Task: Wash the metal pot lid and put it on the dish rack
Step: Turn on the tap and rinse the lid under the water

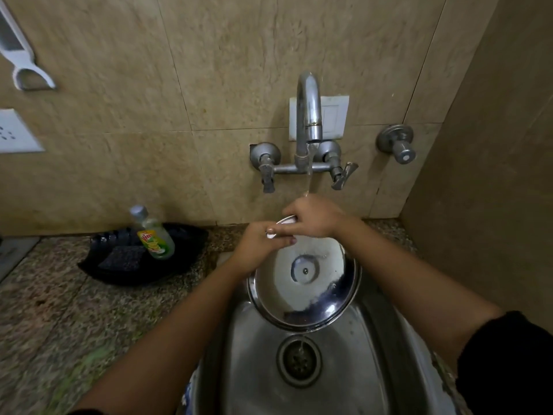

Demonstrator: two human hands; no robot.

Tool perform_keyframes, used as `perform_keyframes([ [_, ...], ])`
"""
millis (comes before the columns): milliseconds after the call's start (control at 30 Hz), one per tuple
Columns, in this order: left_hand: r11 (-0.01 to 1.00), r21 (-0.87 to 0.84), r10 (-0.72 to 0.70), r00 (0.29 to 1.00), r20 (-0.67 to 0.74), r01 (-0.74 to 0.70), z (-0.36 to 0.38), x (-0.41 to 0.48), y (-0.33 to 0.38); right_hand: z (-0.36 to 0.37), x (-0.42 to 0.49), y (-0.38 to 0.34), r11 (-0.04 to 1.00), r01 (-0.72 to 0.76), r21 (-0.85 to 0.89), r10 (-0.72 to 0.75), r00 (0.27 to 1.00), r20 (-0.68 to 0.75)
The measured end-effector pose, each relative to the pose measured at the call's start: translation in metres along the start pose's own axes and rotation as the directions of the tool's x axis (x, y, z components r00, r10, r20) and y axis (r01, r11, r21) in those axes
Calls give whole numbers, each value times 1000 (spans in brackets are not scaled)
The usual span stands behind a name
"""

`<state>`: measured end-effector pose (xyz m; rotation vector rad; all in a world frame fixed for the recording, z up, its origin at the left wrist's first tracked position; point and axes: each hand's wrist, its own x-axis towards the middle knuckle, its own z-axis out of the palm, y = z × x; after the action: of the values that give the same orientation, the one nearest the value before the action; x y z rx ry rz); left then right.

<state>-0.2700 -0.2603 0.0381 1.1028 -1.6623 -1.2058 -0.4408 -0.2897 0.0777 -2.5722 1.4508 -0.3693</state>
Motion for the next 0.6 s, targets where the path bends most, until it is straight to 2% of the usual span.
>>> perform_keyframes([
  [67, 1000, -14, 7, 1000, -13, -7, 1, 1, 1, -3, 7, -10, 986, 62, -155, -62, 998, 9],
  [100, 999, -36, 0, 1000, -19, -1, -1, -1, 1, -5, 7, -8, 989, 50, -143, -51, 999, -7],
  [167, 995, -98, -40, 997, -60, 34, -9, -4, -3, -9, -3, 11, 995, -66, 75, 70, 997, -40],
  [233, 983, -174, -88, 988, -127, 65, -15, -7, -7, -6, -14, 31, 921, -160, 355, 199, 977, -75],
  [267, 982, -176, -93, 986, -139, 68, -16, -7, -9, -4, -17, 34, 902, -170, 397, 215, 974, -69],
  [333, 993, -113, -60, 992, -109, 48, -12, -8, -12, -1, -15, 21, 944, -157, 290, 160, 987, 16],
  [400, 999, -43, 2, 999, -51, -4, -5, -10, -14, 3, -7, -3, 999, -35, 9, 34, 996, 79],
  [433, 999, -32, 26, 999, -41, -28, -2, -12, -14, 2, -4, -13, 997, 29, -78, -21, 995, 93],
  [467, 998, -50, 32, 998, -51, -35, -1, -13, -14, 0, -1, -15, 994, 58, -94, -49, 994, 95],
  [500, 995, -94, 8, 997, -75, -15, 0, -15, -14, -2, -2, -15, 999, 38, -29, -35, 995, 95],
  [533, 988, -152, -32, 993, -113, 15, -1, -18, -13, -2, -5, -9, 992, -22, 124, 13, 997, 80],
  [600, 958, -283, -114, 973, -201, 53, -4, -22, -16, 0, -13, 10, 868, -108, 485, 136, 991, -22],
])
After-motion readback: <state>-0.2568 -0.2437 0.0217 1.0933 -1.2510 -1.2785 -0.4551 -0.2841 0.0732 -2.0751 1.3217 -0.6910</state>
